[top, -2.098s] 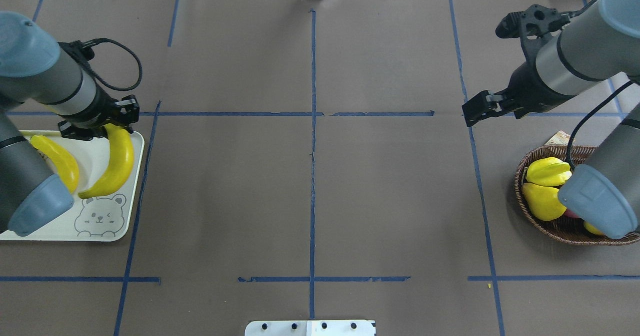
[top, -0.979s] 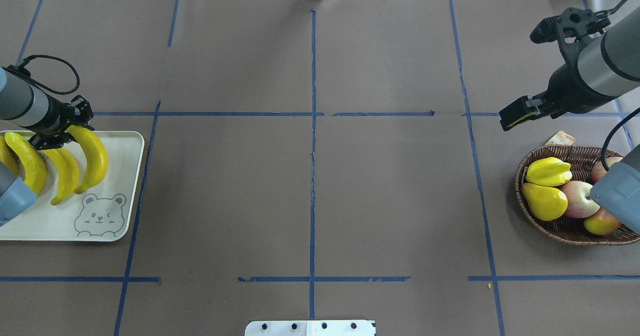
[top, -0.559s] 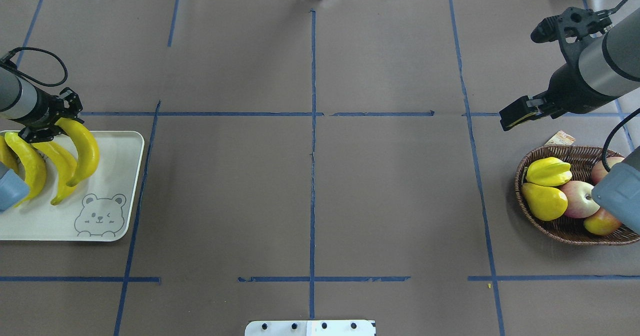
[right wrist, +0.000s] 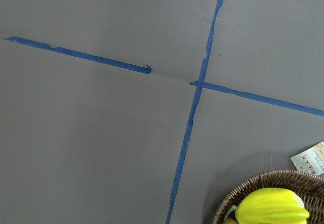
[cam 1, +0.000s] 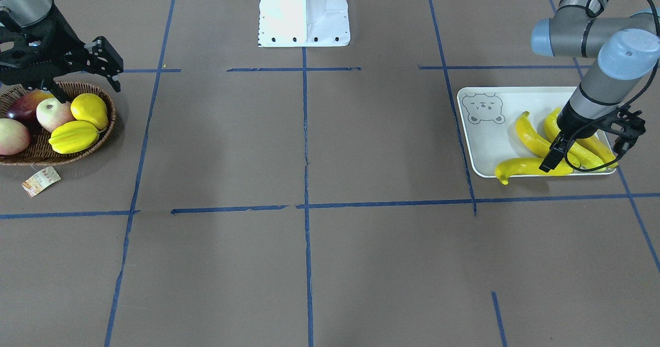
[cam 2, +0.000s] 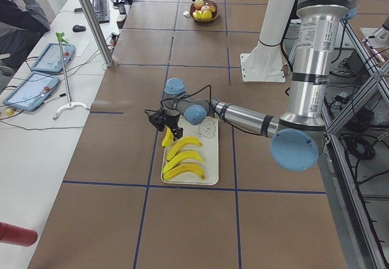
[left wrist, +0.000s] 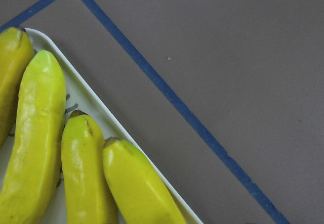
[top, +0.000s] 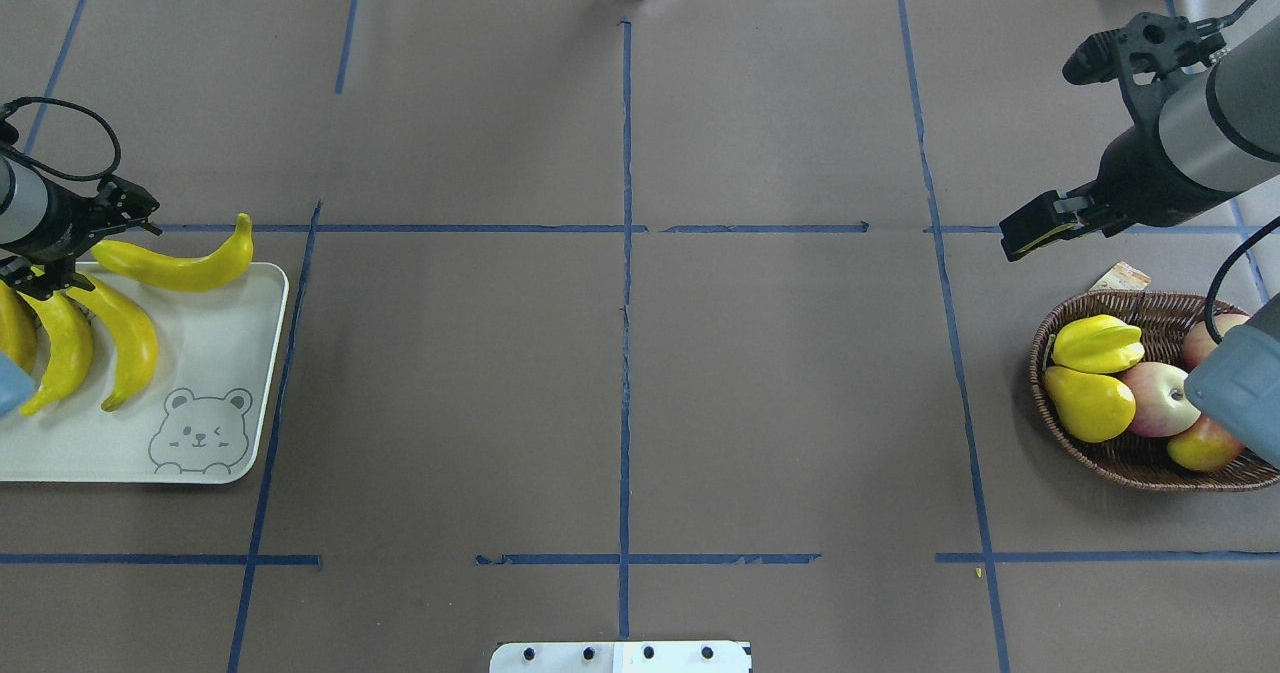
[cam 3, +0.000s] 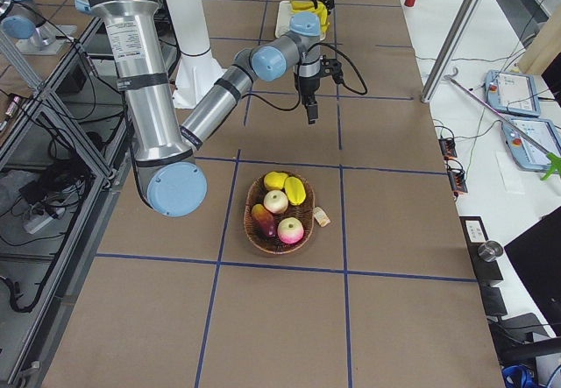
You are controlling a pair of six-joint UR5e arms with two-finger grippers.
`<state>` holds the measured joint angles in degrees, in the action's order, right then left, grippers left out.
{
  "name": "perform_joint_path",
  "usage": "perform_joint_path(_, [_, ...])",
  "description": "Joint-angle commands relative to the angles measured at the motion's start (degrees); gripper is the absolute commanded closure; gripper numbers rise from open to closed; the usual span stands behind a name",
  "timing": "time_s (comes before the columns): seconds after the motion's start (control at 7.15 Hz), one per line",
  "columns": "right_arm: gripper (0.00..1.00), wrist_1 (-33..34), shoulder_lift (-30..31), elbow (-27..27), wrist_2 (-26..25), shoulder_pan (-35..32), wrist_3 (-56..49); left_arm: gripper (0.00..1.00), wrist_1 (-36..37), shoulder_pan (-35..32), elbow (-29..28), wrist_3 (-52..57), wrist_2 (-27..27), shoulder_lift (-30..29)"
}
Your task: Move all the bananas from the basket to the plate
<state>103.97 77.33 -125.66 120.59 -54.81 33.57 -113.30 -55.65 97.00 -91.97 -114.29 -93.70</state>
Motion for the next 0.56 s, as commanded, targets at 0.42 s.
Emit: perform_joint_path(0.42, [0.0,0.53,7.28,1.91,4.81,-11.42,-18.39,0.0,0.8,-11.28,3.64,35.72,-13.37,3.6])
